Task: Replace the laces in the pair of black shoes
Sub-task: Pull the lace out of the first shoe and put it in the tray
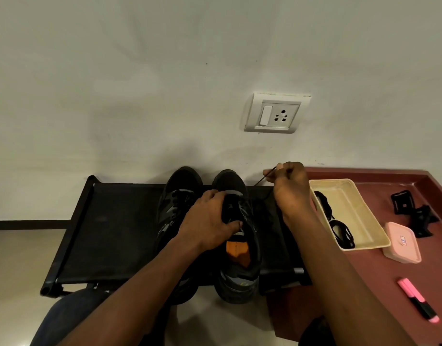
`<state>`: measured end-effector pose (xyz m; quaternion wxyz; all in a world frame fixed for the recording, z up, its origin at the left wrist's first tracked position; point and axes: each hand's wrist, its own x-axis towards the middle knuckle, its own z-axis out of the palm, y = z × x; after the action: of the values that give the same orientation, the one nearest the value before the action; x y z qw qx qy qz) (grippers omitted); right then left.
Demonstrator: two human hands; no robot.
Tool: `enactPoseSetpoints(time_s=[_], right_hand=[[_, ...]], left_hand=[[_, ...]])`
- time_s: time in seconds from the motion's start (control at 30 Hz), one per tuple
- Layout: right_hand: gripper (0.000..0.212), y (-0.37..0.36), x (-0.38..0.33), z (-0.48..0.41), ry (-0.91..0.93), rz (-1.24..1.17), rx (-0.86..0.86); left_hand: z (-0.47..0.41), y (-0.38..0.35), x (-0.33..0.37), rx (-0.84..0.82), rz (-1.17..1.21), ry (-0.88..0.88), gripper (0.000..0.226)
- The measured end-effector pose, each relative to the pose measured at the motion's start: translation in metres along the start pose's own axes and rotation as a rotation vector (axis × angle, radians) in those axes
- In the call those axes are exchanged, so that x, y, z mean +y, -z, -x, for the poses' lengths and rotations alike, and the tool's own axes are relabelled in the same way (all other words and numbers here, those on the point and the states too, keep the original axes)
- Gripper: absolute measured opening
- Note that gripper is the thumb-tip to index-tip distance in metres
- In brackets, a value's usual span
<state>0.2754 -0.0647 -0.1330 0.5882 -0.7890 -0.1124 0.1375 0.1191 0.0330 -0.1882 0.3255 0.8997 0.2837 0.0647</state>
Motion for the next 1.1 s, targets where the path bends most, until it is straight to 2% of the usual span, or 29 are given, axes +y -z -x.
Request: enactPoseSetpoints(time_s=[0.07,0.13,0.2,0.27,0.33,0.4,0.47,0.63,0.77,0.93,1.1], right_hand=[[0.014,-0.002,-0.003,-0.004,-0.135,-0.353,-0.018],[0.012,-0.001,-0.001,-0.007,-0.206,-0.44,-0.047],[0.008,0.001,0.002,-0.005,-0.151,-0.146,-0.129],[0.009,0.001,0.005,0.001,0.022,0.279,-0.27],[0.014,-0.001,0.007,0.008,0.138,0.576,-0.411],[0.016,-0.007,0.007,0.016,0.167,0.779,-0.519],[0.012,-0.011,0.007,0.02,0.146,0.852,-0.546],[0.008,-0.013,0.008,0.021,0.072,0.822,-0.579],[0.017,-0.011,0.011,0.017,0.061,0.823,-0.58],[0.019,0.002,0.009,0.004,-0.086,0.518,-0.452],[0.021,0.009,0.002,-0.001,-0.199,0.092,-0.205]], left_hand=[[0.0,0.0,0.0,-0.001,-0.005,0.0,0.082],[0.0,0.0,0.0,0.001,-0.006,0.001,0.081],[0.001,0.0,0.001,-0.001,-0.008,0.003,0.081],[0.001,0.0,0.001,-0.001,-0.014,0.008,0.081],[0.0,0.0,0.001,-0.006,-0.011,0.004,0.08],[0.0,0.0,0.001,-0.012,-0.015,0.002,0.08],[-0.001,0.0,0.001,-0.013,-0.029,0.01,0.082],[-0.001,-0.002,0.001,-0.012,-0.025,0.012,0.081],[-0.001,-0.002,-0.001,-0.006,-0.006,0.008,0.078],[-0.001,-0.003,-0.001,0.006,0.008,-0.002,0.076],[-0.001,-0.001,0.0,-0.011,-0.003,0.017,0.08]])
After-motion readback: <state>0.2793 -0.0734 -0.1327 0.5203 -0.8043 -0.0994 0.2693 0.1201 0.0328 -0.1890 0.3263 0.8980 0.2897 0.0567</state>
